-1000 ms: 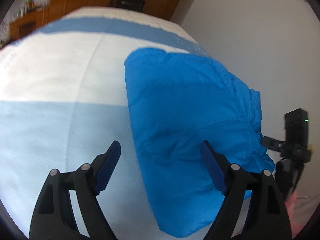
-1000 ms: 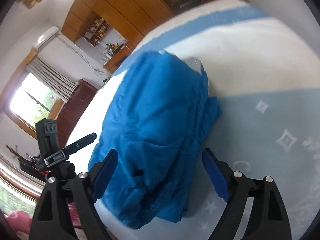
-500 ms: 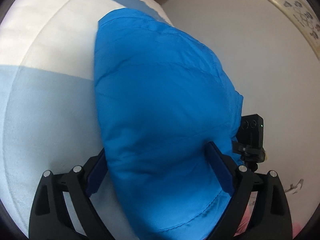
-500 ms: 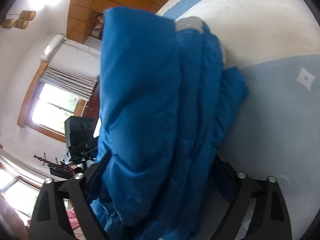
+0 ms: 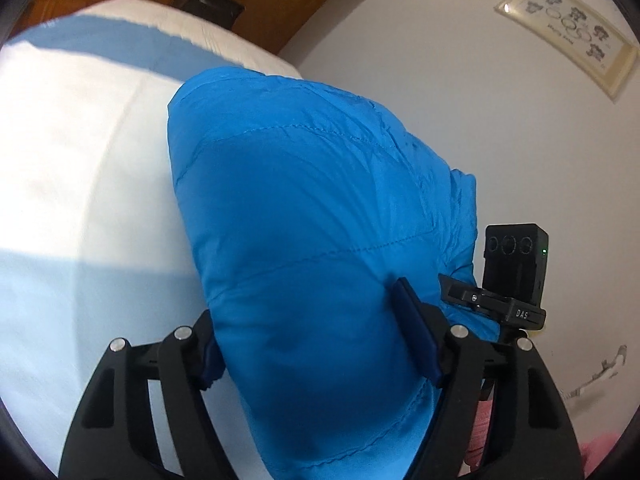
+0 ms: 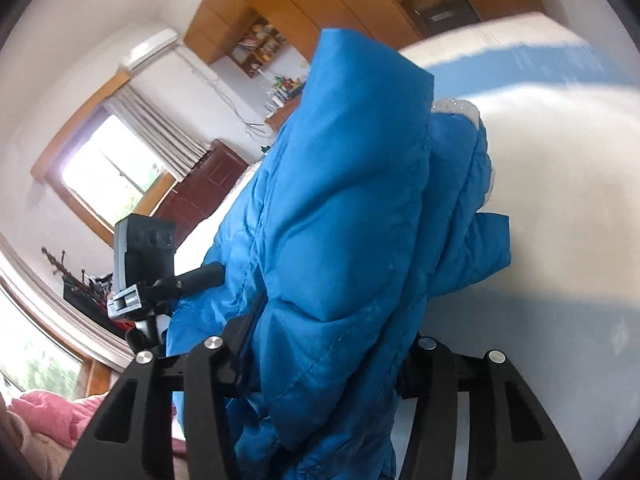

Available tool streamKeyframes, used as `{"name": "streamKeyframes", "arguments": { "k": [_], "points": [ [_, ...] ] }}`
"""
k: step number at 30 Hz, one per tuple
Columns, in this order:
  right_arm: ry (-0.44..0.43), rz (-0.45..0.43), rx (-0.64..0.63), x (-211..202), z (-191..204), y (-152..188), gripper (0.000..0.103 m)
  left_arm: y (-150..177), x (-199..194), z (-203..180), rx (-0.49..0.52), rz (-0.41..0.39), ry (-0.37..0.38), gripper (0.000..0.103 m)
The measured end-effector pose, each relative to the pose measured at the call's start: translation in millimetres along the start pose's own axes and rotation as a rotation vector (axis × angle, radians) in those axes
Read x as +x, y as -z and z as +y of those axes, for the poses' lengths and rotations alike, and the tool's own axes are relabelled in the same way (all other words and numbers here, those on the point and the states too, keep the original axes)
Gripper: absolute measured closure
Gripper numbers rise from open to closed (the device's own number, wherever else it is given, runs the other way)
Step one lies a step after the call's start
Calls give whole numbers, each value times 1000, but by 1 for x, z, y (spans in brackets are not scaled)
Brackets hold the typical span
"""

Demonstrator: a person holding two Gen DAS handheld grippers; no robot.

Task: Fold large clothes
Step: 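Grasp the folded jacket with both tools and lift it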

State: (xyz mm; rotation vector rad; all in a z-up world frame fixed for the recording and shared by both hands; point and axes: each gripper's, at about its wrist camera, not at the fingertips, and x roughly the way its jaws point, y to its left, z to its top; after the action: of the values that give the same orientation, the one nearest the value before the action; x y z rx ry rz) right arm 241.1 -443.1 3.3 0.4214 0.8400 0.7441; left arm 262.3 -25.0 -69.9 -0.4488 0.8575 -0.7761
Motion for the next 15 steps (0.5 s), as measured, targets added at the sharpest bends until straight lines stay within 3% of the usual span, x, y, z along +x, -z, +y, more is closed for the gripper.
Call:
{"name": "streamKeyframes", "arguments": {
  "k": [8, 11, 15],
  "points": [
    [4, 7, -110, 69, 8, -80, 52, -61, -9, 42, -18, -120, -75, 31],
    [-15, 16, -109, 110, -4, -110, 52, -84, -2, 72, -39, -150, -114, 31],
    [-40, 51, -73, 149, -26, -125, 52, -100, 10, 105, -69, -149, -153, 31]
  ]
}}
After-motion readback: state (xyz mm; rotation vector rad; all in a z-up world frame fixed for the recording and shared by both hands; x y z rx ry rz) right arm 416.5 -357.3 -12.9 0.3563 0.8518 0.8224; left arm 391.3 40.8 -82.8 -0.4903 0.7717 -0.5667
